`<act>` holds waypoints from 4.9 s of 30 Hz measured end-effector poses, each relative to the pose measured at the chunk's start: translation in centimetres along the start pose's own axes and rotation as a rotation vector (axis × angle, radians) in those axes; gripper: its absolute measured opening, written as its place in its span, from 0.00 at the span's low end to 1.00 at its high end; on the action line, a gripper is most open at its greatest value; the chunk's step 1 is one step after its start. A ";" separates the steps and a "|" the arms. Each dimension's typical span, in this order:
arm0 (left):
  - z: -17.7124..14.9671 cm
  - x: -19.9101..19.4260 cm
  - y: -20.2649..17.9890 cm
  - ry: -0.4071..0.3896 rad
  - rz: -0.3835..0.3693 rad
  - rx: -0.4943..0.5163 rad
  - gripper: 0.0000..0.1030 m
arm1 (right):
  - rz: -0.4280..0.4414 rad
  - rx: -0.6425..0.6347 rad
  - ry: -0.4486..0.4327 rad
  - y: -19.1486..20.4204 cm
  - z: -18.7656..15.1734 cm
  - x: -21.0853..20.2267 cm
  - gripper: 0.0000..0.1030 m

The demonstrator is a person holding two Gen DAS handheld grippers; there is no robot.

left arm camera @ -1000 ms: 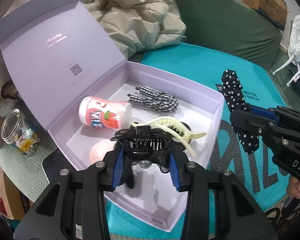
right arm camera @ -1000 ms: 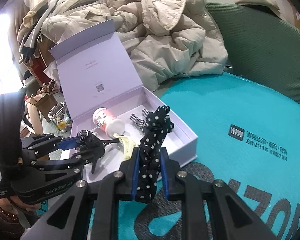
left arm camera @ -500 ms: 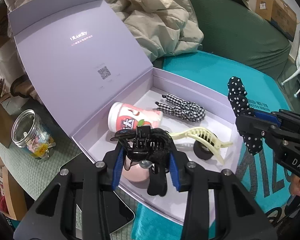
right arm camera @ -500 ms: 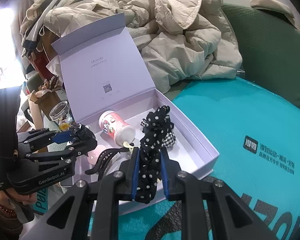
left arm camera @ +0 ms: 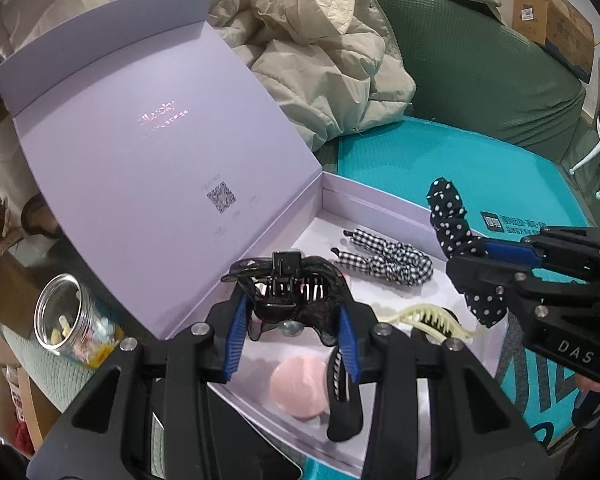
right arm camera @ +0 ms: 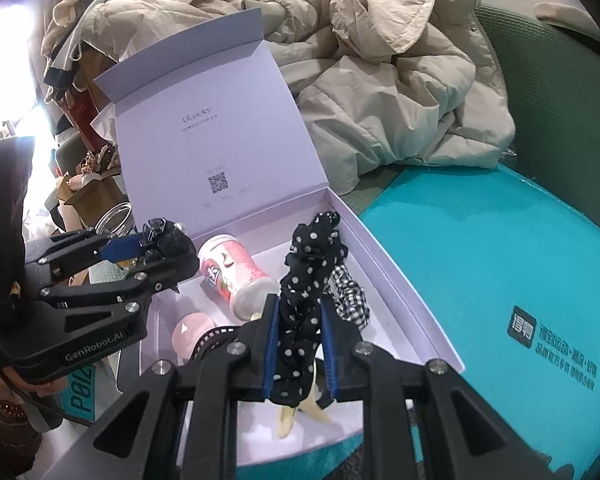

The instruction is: Organize objects

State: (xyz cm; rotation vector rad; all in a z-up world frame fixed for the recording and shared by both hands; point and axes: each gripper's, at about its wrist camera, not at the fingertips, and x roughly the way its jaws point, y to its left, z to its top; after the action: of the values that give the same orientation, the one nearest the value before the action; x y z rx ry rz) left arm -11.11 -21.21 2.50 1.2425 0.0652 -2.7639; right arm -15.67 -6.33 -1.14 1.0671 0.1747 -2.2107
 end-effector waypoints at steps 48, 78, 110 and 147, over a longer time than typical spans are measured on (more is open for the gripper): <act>2.9 9.5 -2.6 0.163 -0.004 0.214 0.45 | -0.068 -0.064 0.141 -2.3 1.1 8.3 0.26; 2.5 2.2 -2.5 0.034 0.074 0.142 0.64 | -0.076 -0.017 0.020 -1.6 -0.2 2.0 0.55; -2.8 -6.4 -7.1 -0.058 0.095 0.144 0.79 | -0.116 0.003 -0.093 -1.3 -5.2 -7.1 0.65; -8.5 -8.3 -6.3 -0.071 0.098 0.060 0.80 | -0.075 -0.006 -0.216 -0.3 -10.5 -10.2 0.86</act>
State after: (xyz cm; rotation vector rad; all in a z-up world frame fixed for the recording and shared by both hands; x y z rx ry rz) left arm -0.06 -13.54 3.00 1.1279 -0.0831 -2.7411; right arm -4.56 3.18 -0.54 0.8234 0.1275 -2.3731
